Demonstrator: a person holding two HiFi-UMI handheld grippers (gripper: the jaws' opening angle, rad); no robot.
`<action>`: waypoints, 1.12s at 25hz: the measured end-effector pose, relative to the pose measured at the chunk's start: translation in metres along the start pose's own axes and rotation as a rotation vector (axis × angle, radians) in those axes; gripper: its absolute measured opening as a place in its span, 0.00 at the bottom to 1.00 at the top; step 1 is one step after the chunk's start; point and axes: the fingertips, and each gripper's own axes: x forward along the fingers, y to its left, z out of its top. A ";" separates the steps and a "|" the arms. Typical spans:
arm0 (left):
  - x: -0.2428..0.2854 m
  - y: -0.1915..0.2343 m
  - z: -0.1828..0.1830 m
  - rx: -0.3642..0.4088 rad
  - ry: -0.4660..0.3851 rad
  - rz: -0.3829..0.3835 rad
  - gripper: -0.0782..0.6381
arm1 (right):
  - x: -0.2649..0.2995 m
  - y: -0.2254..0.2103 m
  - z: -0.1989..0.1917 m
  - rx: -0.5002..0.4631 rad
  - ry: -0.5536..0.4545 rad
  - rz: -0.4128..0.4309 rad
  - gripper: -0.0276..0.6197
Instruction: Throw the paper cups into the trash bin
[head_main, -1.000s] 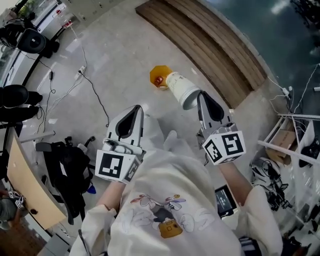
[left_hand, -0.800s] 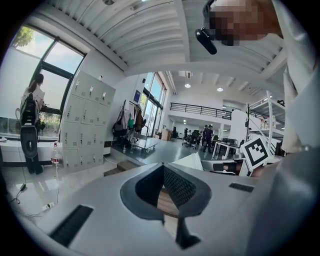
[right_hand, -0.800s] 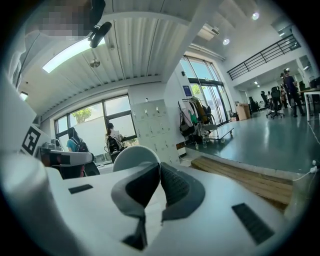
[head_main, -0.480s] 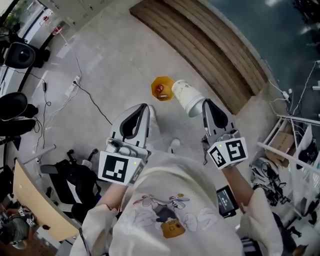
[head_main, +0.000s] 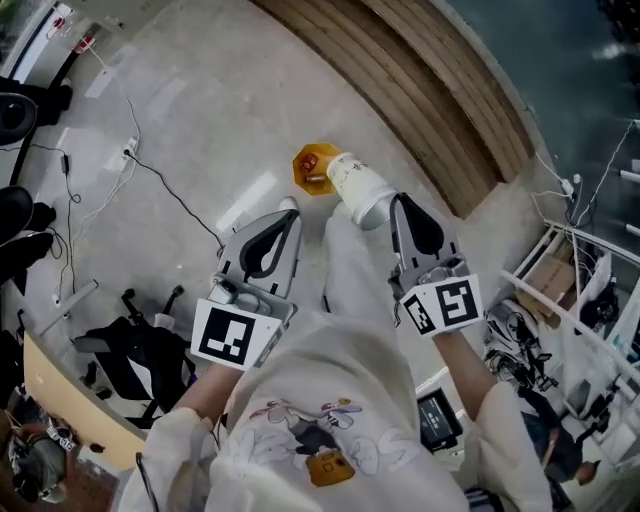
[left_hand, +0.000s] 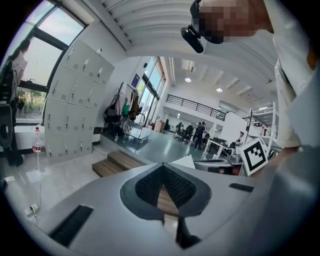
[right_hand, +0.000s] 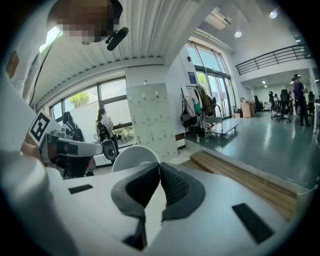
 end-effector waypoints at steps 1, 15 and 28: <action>0.008 0.005 -0.006 -0.007 0.017 0.003 0.12 | 0.011 -0.005 -0.004 0.000 0.008 0.006 0.07; 0.104 0.077 -0.148 -0.083 0.162 0.114 0.12 | 0.117 -0.060 -0.152 -0.030 0.232 0.083 0.07; 0.188 0.137 -0.308 -0.037 0.233 0.172 0.12 | 0.209 -0.097 -0.314 -0.050 0.313 0.069 0.07</action>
